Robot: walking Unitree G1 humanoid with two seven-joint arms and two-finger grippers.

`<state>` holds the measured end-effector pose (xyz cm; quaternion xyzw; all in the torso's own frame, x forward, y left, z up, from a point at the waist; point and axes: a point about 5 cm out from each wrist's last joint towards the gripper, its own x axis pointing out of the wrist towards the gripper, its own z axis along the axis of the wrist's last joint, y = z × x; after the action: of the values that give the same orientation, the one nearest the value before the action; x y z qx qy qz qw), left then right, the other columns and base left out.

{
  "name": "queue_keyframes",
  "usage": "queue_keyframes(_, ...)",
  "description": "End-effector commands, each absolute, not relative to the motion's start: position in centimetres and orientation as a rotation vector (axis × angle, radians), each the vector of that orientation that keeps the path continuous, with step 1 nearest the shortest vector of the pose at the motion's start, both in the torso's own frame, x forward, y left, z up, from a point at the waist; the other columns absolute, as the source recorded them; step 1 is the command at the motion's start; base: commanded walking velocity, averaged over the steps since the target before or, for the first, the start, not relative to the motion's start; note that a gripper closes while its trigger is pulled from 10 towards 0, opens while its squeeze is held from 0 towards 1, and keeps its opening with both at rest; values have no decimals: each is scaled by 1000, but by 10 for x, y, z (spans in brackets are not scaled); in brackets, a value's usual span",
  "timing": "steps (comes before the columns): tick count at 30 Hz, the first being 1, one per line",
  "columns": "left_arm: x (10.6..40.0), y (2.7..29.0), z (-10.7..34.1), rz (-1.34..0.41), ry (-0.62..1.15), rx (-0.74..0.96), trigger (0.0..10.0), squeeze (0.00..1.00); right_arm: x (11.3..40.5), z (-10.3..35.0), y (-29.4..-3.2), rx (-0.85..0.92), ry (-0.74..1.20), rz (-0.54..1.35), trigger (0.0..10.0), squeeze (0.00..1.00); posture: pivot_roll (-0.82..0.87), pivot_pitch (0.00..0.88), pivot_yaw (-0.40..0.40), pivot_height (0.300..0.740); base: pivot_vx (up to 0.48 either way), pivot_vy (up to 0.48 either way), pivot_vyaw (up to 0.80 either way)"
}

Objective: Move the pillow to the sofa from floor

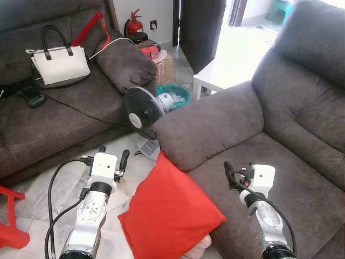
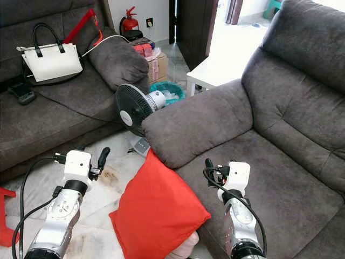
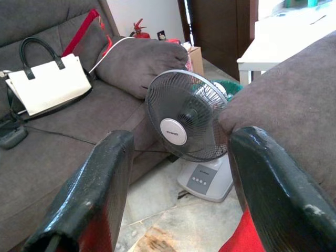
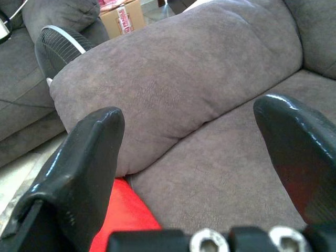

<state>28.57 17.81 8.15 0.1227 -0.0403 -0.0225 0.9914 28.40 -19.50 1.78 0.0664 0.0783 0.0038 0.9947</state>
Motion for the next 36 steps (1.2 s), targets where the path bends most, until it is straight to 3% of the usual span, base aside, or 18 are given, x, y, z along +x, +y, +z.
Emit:
queue_keyframes(1, 284, 178, 83, -46, -85, 250, 10000, 0, 285, 18, -192, 139, 162, 15, 10000, 0, 174, 38, -6, 712, 0, 0, 0)
queue_keyframes(12, 286, 179, 80, -48, -72, 247, 10000, 0, 286, 19, -191, 117, 167, 35, 10000, 0, 171, 41, -14, 633, 0, 0, 0)
queue_keyframes(36, 288, 179, 78, -36, -59, 229, 10000, 0, 288, 19, -189, 74, 179, 72, 10000, 0, 174, 63, -27, 633, 0, 0, 0)
